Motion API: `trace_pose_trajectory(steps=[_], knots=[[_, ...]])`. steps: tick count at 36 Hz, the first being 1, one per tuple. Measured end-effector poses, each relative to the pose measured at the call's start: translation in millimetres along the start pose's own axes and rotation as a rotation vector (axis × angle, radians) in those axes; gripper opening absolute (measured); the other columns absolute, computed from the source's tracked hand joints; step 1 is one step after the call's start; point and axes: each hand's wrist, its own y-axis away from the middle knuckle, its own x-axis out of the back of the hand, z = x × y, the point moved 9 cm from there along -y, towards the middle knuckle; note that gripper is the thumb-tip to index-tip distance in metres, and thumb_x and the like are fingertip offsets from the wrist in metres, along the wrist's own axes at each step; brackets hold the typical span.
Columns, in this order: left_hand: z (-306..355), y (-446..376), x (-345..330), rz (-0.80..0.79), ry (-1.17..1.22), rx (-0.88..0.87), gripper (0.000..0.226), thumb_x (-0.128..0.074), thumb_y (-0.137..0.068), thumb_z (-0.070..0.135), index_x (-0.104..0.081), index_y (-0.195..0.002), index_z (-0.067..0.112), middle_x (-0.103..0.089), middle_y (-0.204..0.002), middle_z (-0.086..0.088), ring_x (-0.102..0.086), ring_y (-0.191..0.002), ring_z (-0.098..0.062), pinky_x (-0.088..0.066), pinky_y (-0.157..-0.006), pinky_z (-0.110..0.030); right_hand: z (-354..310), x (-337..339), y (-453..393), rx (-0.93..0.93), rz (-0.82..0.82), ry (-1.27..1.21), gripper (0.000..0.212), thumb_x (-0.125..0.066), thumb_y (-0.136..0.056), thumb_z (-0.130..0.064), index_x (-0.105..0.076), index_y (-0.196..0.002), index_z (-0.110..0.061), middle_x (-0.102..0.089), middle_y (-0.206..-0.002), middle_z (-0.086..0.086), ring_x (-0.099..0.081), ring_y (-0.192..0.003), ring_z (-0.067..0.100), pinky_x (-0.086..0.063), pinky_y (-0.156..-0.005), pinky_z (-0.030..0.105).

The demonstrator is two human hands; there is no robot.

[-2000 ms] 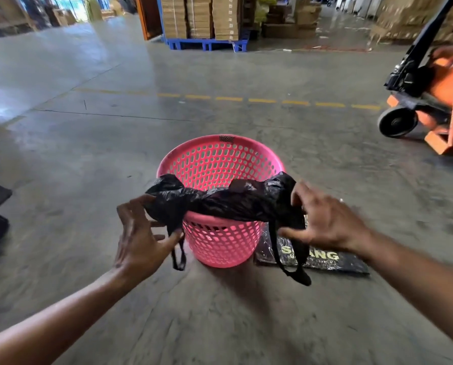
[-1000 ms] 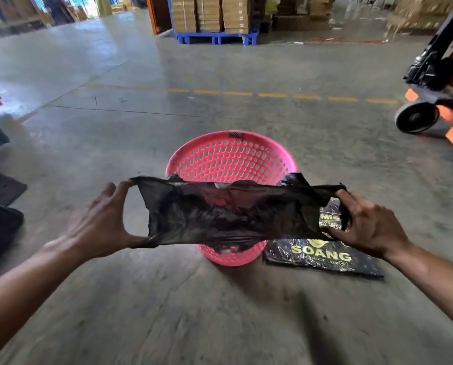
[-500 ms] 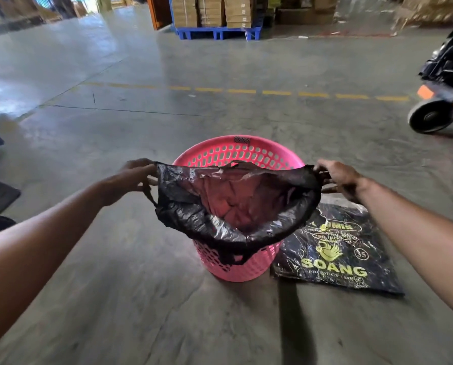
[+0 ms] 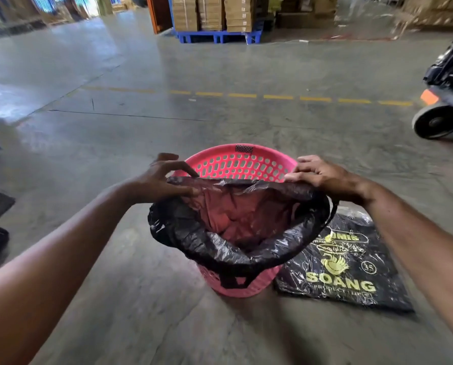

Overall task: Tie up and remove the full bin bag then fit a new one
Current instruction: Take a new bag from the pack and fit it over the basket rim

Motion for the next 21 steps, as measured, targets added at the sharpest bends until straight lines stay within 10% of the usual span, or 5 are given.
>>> trace_pose_trajectory(steps=[2, 6, 11, 21], knots=[[6.4, -4.4, -9.1, 0.014, -0.040, -0.024, 0.025, -0.086, -0.074, 0.042, -0.076, -0.094, 0.031, -0.057, -0.121, -0.008, -0.050, -0.125, -0.020, -0.042, -0.111, -0.039, 2.6, -9.4, -1.0, -0.085, -0.065, 0.075, 0.037, -0.065, -0.089, -0.051, -0.080, -0.104, -0.022, -0.051, -0.143, 0.012, -0.050, -0.134, 0.031, -0.038, -0.112, 0.036], [10.7, -8.3, -10.0, 0.085, -0.074, -0.061, 0.014, -0.079, -0.085, 0.035, -0.073, -0.077, 0.024, -0.065, -0.092, -0.008, -0.060, -0.092, -0.022, -0.048, -0.086, -0.034, -0.3, -10.3, -1.4, -0.052, -0.077, 0.132, 0.028, -0.076, -0.086, -0.037, -0.077, -0.082, -0.009, -0.064, -0.115, 0.011, -0.066, -0.104, 0.029, -0.053, -0.097, 0.046], [8.3, 0.0, -1.4, 0.218, -0.065, -0.110, 0.011, -0.077, -0.086, 0.036, -0.069, -0.078, 0.033, -0.063, -0.102, 0.005, -0.059, -0.113, -0.023, -0.048, -0.101, -0.043, 8.0, -1.7, -5.9, 0.005, -0.001, 0.151, 0.018, -0.076, -0.086, -0.030, -0.071, -0.074, -0.018, -0.065, -0.088, -0.004, -0.066, -0.083, 0.014, -0.052, -0.076, 0.030], [19.0, 6.8, 29.4, 0.535, -0.029, -0.090, 0.028, -0.061, -0.082, 0.060, -0.066, -0.087, 0.033, -0.059, -0.087, 0.007, -0.068, -0.075, -0.013, -0.057, -0.078, -0.039, 14.8, 31.6, -1.5, -0.011, 0.533, 0.048, 0.030, -0.070, -0.089, -0.040, -0.053, -0.070, -0.025, -0.059, -0.063, -0.010, -0.055, -0.059, 0.012, -0.038, -0.063, 0.028]])
